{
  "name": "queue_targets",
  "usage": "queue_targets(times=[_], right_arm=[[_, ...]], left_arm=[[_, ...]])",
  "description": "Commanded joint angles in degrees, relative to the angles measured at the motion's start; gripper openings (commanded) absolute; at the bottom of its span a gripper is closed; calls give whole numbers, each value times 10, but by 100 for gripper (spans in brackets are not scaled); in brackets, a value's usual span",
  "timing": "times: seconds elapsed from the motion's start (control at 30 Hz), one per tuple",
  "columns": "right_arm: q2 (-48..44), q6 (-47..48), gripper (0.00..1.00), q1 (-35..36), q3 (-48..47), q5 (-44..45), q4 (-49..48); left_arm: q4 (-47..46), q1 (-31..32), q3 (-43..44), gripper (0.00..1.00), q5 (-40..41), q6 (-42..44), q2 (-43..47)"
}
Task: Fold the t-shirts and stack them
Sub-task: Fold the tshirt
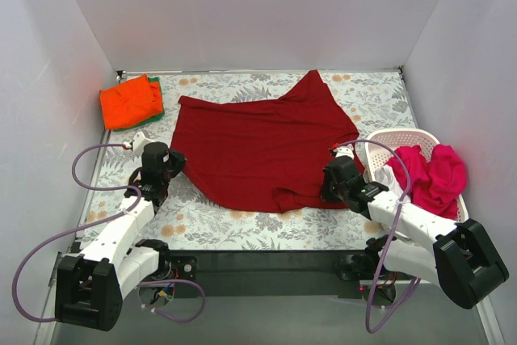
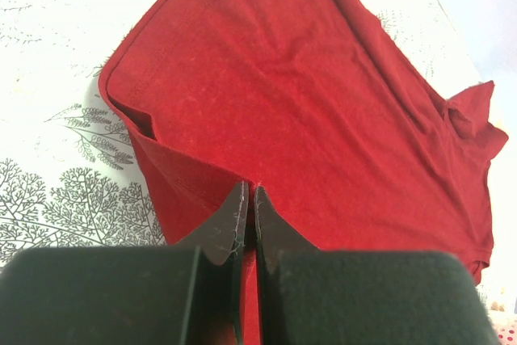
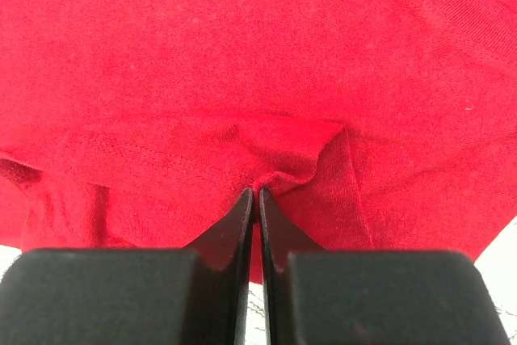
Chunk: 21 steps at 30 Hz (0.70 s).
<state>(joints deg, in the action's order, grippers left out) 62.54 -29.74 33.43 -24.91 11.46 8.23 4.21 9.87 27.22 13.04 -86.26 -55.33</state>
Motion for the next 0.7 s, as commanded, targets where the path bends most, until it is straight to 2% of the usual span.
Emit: queue_targets(times=[0.0, 0.2, 0.37, 0.67], right_arm=[[-5, 6, 1, -2, -10, -3, -24], [-44, 21, 1, -2, -23, 0, -11], [-77, 40, 1, -4, -44, 40, 7], [-66, 98, 1, -27, -110, 83, 5]], left_arm=[[-7, -1, -6, 0, 3, 9, 6], [-8, -1, -6, 0, 1, 8, 7], [-8, -2, -6, 0, 0, 7, 7], [-10, -1, -1, 0, 20, 10, 2]])
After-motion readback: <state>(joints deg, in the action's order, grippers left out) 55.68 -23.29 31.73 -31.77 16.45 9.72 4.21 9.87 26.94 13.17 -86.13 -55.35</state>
